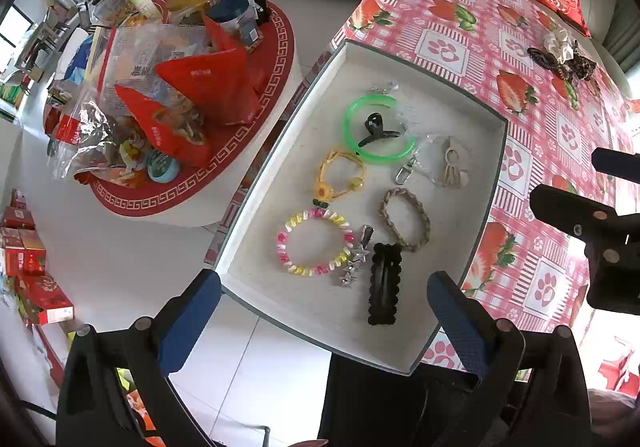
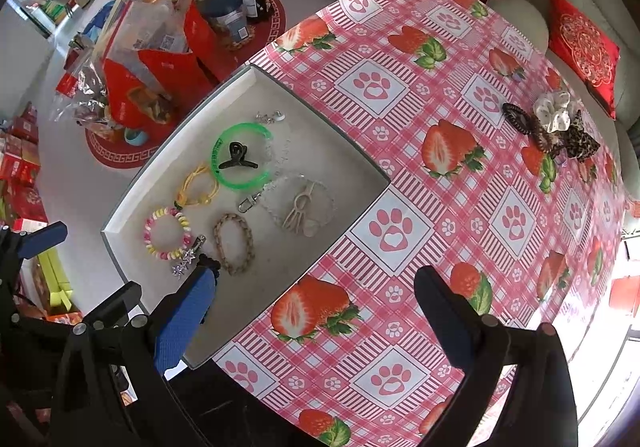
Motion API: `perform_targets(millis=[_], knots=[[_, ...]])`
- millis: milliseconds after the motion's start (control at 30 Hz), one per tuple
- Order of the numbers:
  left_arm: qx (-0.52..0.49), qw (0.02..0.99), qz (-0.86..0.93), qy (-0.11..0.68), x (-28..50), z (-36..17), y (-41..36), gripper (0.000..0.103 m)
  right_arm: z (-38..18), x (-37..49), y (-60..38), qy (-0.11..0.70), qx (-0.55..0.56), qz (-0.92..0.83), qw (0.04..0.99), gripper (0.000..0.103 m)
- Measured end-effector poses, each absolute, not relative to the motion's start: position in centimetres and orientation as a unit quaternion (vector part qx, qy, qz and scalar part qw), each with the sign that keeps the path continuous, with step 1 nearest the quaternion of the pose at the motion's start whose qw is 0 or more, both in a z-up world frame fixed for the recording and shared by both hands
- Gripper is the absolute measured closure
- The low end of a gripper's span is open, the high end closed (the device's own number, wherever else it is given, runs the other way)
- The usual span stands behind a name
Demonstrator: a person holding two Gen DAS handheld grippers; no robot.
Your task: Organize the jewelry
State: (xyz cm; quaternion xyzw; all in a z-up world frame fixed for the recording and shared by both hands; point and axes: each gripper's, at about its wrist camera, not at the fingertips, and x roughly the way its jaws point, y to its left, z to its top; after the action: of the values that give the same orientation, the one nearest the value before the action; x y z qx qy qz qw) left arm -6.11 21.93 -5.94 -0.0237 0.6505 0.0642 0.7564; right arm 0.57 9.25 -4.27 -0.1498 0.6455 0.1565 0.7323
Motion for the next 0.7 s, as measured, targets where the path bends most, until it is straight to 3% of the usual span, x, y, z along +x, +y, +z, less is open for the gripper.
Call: perform_targets(millis=[700], knots=[[-0.026,0.751,0.067,0.657,-6.07,-6.45,22.23,0.0,-4.89,1.0,9.56,0.65,-0.149,0.16,0.728,0.003]])
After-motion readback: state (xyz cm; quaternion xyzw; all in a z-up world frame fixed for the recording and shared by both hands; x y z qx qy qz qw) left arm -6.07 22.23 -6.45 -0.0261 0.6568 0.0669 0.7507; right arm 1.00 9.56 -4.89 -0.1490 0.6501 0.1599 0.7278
